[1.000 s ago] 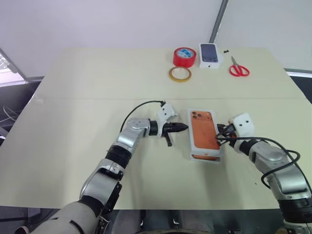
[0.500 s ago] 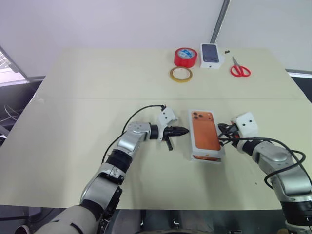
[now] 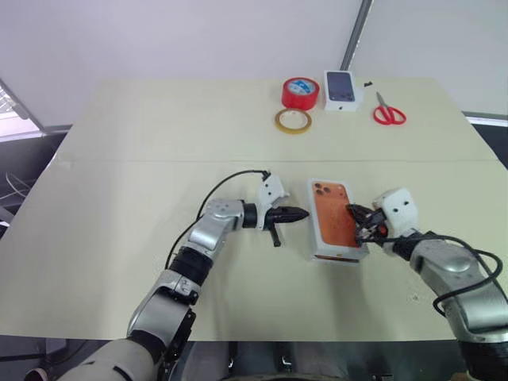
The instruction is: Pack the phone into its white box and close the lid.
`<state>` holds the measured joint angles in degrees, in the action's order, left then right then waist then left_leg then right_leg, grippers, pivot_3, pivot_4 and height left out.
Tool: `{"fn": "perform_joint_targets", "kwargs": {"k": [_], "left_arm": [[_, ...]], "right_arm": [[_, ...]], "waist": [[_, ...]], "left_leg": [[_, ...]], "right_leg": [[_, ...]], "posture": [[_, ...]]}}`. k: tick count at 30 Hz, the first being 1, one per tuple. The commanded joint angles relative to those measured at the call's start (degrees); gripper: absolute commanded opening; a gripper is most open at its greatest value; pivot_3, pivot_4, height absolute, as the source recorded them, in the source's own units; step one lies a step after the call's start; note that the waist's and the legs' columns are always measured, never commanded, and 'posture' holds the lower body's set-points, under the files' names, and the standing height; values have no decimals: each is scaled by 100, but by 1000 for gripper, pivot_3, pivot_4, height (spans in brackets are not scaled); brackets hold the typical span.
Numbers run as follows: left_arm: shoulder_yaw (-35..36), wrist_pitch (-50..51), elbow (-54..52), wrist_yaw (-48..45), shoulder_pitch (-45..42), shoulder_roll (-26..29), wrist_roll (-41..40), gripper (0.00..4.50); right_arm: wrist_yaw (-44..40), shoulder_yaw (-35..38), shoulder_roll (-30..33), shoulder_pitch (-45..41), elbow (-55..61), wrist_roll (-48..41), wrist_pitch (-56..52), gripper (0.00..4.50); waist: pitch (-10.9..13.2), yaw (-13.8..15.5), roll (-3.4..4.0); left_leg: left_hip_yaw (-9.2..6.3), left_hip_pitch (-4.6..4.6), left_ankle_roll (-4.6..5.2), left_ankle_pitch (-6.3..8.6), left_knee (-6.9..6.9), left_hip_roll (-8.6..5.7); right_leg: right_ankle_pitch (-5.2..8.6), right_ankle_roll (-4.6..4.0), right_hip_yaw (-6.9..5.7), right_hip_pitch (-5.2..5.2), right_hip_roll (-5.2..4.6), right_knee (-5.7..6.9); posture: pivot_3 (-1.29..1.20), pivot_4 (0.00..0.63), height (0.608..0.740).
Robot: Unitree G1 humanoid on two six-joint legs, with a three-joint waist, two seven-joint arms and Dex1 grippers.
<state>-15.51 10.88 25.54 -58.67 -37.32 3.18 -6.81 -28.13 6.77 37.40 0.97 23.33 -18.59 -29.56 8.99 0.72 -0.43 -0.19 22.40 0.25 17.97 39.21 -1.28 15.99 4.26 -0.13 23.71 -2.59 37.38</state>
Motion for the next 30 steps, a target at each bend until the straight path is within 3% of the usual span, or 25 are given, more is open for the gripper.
{"fn": "perform_joint_targets", "kwargs": {"k": [1,14,22,30], "left_arm": [[-80,128,-361,-108,91,-46,-173,0],[-139,128,-336,-32,167,79,-102,0],[5,44,-127,50,-19,105,-146,0],[-3,-195,197,258,-94,-8,-35,0]], "right_arm": [[-114,71,19,8,222,-12,45,71],[-245,118,-22,84,216,29,-60,71],[92,960,-265,-335,-295,-246,-116,71],[225,339,-11,-200,-720,737,118,71]], "waist": [[0,1,0],[0,2,0],[0,1,1],[-1,-9,2]], "left_leg": [[0,0,0,0,1,0],[-1,-1,0,0,2,-1],[-1,-2,-1,-1,3,-1],[1,-2,-1,-1,3,-2]], "right_leg": [[0,0,0,-2,-1,-2],[0,0,0,-3,-1,-1],[0,0,0,-2,-1,1],[0,0,0,-1,-1,2]], "posture": [[0,150,740],[0,150,740],[0,150,740],[0,150,740]]}}
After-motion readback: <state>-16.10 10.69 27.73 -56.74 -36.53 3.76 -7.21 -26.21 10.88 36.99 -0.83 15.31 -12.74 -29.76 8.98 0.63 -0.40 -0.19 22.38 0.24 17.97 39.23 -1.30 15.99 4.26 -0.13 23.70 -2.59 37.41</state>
